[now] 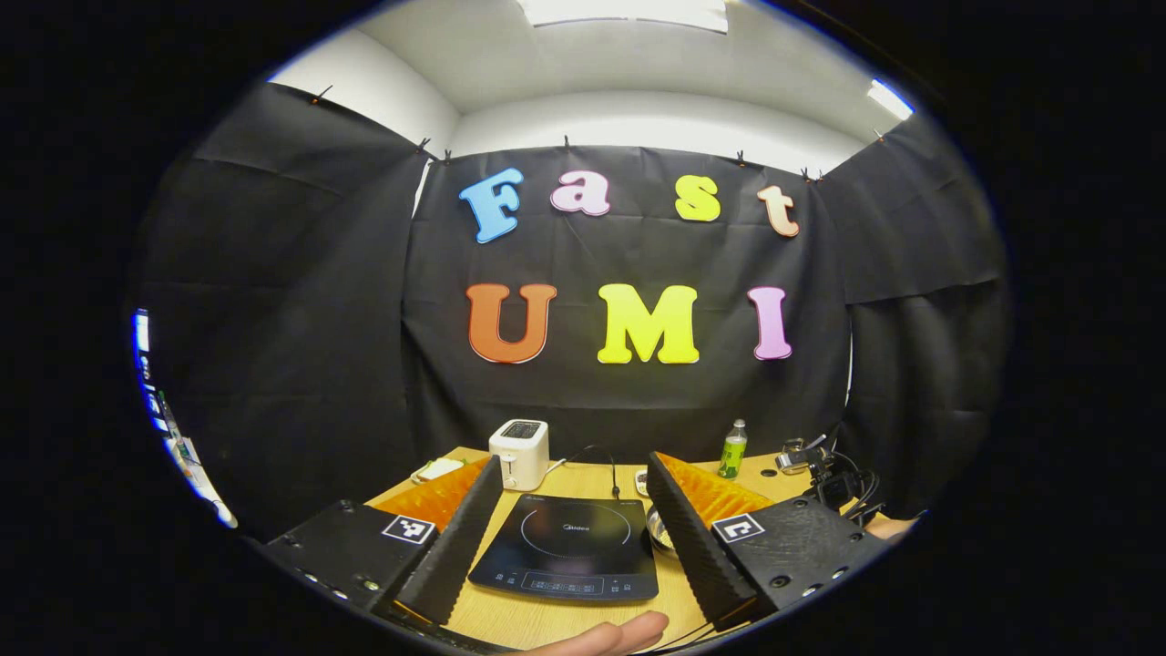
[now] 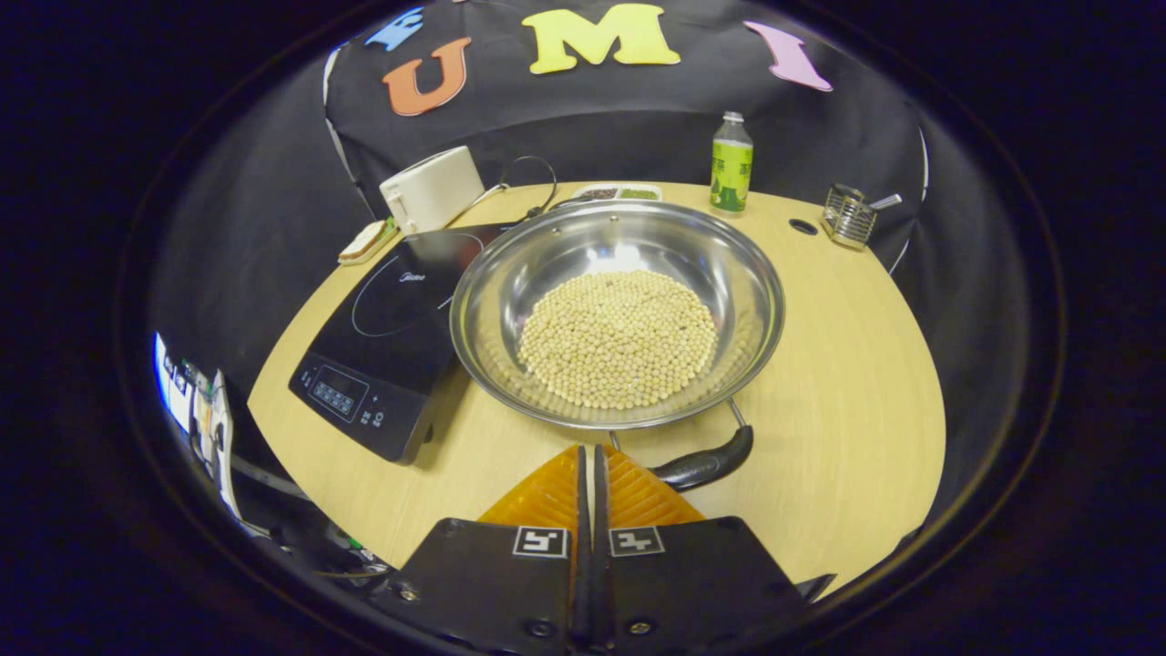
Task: First push the handle of the pot to place it horizontally, then grasp the pot with both hands and set it on the induction cooktop.
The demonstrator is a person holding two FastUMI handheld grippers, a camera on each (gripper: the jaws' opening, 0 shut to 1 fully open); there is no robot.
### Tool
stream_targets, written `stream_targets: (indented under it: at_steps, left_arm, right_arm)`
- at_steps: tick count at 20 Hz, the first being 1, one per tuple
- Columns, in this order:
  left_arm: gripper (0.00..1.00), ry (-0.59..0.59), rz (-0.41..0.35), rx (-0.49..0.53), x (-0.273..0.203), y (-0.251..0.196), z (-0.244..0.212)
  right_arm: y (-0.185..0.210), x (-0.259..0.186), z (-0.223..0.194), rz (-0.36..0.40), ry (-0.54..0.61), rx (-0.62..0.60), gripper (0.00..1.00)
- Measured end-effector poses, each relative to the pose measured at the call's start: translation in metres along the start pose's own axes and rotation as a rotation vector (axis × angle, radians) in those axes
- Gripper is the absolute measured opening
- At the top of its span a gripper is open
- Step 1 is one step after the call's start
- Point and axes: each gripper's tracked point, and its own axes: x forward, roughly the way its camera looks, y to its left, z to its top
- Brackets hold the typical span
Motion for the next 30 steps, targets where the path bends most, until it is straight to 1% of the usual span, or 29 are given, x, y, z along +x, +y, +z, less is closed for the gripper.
stream_targets:
  at_steps: [1,3,4,6,7,8,9,10,11,12,13,15,16,17,18,19,20,21,22,23,25,26,27,28,29,30]
  left_arm:
    - [0.95,-0.006,0.006,0.003,0.000,0.002,0.002]
    - [0.95,-0.005,0.005,0.003,0.000,0.000,0.003]
    - [0.95,-0.003,0.001,0.001,0.000,-0.003,0.003]
    - [0.94,0.000,-0.007,0.005,0.002,-0.006,0.002]
    - [0.95,0.002,-0.012,0.008,0.003,-0.010,0.001]
    - [0.95,0.005,-0.020,0.010,0.004,-0.013,0.000]
    - [0.95,0.010,-0.027,0.011,0.006,-0.017,-0.001]
    - [0.94,0.014,-0.031,0.015,0.008,-0.021,-0.003]
    - [0.95,0.018,-0.032,0.022,0.010,-0.024,-0.003]
    - [0.95,0.011,-0.035,0.026,0.013,-0.027,-0.002]
    - [0.95,0.006,-0.042,0.024,0.016,-0.032,-0.001]
    - [0.95,0.005,-0.057,0.015,0.020,-0.042,-0.003]
    - [0.95,0.008,-0.061,0.014,0.024,-0.045,-0.006]
    - [0.95,0.014,-0.061,0.020,0.027,-0.047,-0.009]
    - [0.95,0.020,-0.059,0.025,0.029,-0.049,-0.012]
    - [0.95,0.019,-0.060,0.026,0.033,-0.051,-0.014]
    - [0.95,0.015,-0.063,0.021,0.038,-0.054,-0.015]
    - [0.95,0.019,-0.066,0.014,0.043,-0.057,-0.016]
    - [0.94,0.024,-0.056,-0.001,0.048,-0.056,-0.017]
    - [0.95,0.024,-0.047,-0.017,0.054,-0.055,-0.016]
    - [0.95,0.019,-0.056,-0.030,0.066,-0.059,-0.014]
    - [0.94,0.023,-0.059,-0.030,0.071,-0.061,-0.015]
    - [0.95,0.032,-0.058,-0.023,0.077,-0.061,-0.017]
    - [0.96,0.042,-0.052,-0.013,0.082,-0.060,-0.020]
    - [0.96,0.052,-0.044,-0.004,0.087,-0.058,-0.023]
    - [0.95,0.068,-0.041,0.002,0.091,-0.058,-0.027]
  right_arm:
    - [-0.005,0.000,0.000,-0.001,-0.002,0.011,0.04]
    - [-0.015,-0.001,0.002,-0.003,-0.002,0.031,0.04]
    - [-0.020,-0.001,0.004,-0.008,-0.002,0.037,0.01]
    - [-0.031,-0.001,0.006,-0.026,-0.005,0.033,0.00]
    - [-0.038,0.000,0.007,-0.033,-0.007,0.028,0.04]
    - [-0.043,0.001,0.009,-0.039,-0.006,0.021,0.01]
    - [-0.049,0.002,0.011,-0.045,-0.006,0.013,0.01]
    - [-0.055,0.002,0.013,-0.051,-0.007,0.014,0.04]
    - [-0.060,0.003,0.014,-0.054,-0.010,0.016,0.01]
    - [-0.062,0.003,0.016,-0.050,-0.012,0.006,0.01]
    - [-0.065,0.004,0.018,-0.046,-0.017,-0.003,0.04]
    - [-0.072,0.005,0.021,-0.042,-0.024,-0.012,0.04]
    - [-0.074,0.005,0.021,-0.032,-0.023,-0.017,0.01]
    - [-0.076,0.006,0.022,-0.019,-0.022,-0.020,0.00]
    - [-0.079,0.006,0.024,-0.006,-0.024,-0.019,0.01]
    - [-0.083,0.006,0.025,0.003,-0.024,-0.021,0.04]
    - [-0.086,0.007,0.027,0.009,-0.024,-0.028,0.04]
    - [-0.092,0.008,0.030,0.011,-0.026,-0.034,0.01]
    - [-0.098,0.008,0.033,0.011,-0.029,-0.042,0.04]
    - [-0.102,0.008,0.036,0.010,-0.034,-0.051,0.04]
    - [-0.112,0.012,0.042,0.000,-0.048,-0.085,0.04]
    - [-0.117,0.014,0.046,-0.007,-0.061,-0.114,0.04]
    - [-0.122,0.016,0.050,-0.013,-0.070,-0.140,0.00]
    - [-0.126,0.018,0.054,-0.017,-0.072,-0.154,0.04]
    - [-0.130,0.021,0.056,-0.019,-0.069,-0.162,0.01]
    - [-0.133,0.023,0.061,-0.022,-0.069,-0.168,0.04]
